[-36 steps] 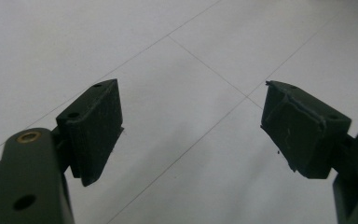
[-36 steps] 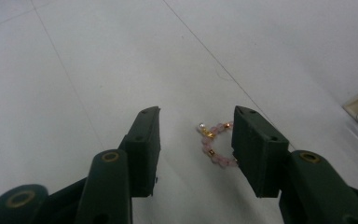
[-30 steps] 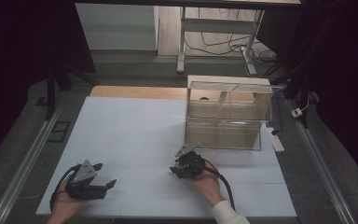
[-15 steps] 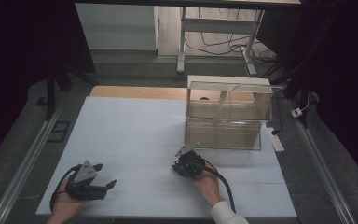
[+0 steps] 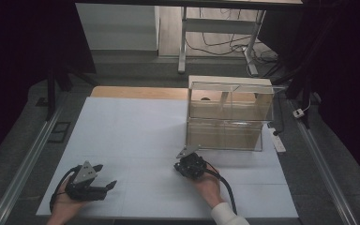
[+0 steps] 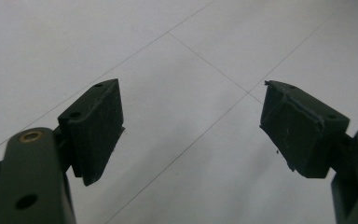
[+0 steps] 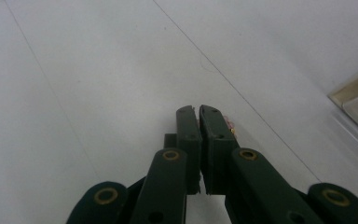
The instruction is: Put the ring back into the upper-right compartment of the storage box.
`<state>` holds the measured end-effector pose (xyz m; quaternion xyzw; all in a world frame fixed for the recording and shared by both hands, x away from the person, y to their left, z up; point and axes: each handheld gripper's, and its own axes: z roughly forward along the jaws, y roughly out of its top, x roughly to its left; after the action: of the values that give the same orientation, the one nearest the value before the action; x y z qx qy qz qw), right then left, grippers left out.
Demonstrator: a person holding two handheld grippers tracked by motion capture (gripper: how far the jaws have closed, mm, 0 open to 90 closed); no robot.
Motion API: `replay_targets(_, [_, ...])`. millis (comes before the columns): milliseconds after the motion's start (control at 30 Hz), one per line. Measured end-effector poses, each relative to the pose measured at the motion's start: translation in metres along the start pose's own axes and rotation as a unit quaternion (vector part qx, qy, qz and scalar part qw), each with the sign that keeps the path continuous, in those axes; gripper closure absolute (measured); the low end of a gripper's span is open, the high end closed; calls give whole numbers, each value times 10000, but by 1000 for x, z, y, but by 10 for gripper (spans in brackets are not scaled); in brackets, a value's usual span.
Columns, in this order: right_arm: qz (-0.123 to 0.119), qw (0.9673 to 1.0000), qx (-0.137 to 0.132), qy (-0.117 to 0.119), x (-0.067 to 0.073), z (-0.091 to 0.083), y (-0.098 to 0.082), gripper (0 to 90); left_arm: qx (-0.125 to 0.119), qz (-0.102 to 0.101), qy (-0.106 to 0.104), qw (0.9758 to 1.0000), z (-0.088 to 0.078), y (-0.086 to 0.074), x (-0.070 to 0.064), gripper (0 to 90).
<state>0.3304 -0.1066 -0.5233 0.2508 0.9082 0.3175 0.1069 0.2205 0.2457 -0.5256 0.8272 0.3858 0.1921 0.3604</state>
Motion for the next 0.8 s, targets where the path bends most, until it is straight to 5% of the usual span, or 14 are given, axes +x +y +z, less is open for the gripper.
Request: replay_targets(800, [123, 9989, -444, -18, -1, -21, 5, 867, 23, 7, 7, 10000, 0, -1, 1, 211])
